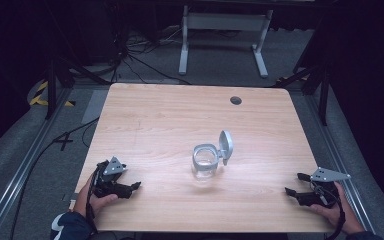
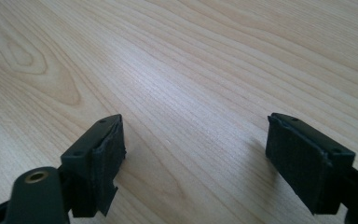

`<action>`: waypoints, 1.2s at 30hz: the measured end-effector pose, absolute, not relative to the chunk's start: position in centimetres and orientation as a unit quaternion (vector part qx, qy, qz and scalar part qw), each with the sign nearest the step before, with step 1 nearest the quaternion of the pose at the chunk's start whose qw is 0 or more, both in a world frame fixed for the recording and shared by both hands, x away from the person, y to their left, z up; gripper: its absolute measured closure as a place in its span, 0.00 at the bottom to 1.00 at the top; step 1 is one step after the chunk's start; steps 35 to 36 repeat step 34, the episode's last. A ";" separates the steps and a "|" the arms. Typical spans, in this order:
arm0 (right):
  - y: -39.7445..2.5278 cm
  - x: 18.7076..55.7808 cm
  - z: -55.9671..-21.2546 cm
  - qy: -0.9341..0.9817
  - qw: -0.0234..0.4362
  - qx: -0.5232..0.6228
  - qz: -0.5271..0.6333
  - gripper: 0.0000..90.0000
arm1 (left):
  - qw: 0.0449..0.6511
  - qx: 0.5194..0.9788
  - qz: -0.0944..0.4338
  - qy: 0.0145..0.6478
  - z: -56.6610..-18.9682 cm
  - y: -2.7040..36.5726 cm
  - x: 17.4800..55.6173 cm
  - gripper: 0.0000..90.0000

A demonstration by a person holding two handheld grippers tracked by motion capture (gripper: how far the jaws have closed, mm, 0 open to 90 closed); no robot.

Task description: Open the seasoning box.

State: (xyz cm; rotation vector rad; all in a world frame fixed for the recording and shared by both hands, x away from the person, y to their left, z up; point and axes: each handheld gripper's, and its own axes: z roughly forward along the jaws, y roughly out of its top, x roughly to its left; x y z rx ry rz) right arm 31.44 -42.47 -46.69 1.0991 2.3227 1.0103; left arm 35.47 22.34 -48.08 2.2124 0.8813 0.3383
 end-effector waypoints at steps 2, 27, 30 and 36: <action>-42.4 31.5 -46.7 0.826 0.191 0.391 0.359 0.21 | 0.359 0.858 0.132 0.343 -48.1 22.3 35.4 0.15; -42.3 31.5 -46.7 0.827 0.190 0.389 0.359 0.21 | 0.360 0.854 0.140 0.347 -48.2 22.3 35.5 0.13; -42.3 31.5 -46.7 0.827 0.190 0.389 0.359 0.21 | 0.360 0.854 0.140 0.347 -48.2 22.3 35.5 0.13; -42.3 31.6 -46.7 0.827 0.190 0.389 0.359 0.21 | 0.361 0.854 0.143 0.347 -48.2 22.3 35.5 0.13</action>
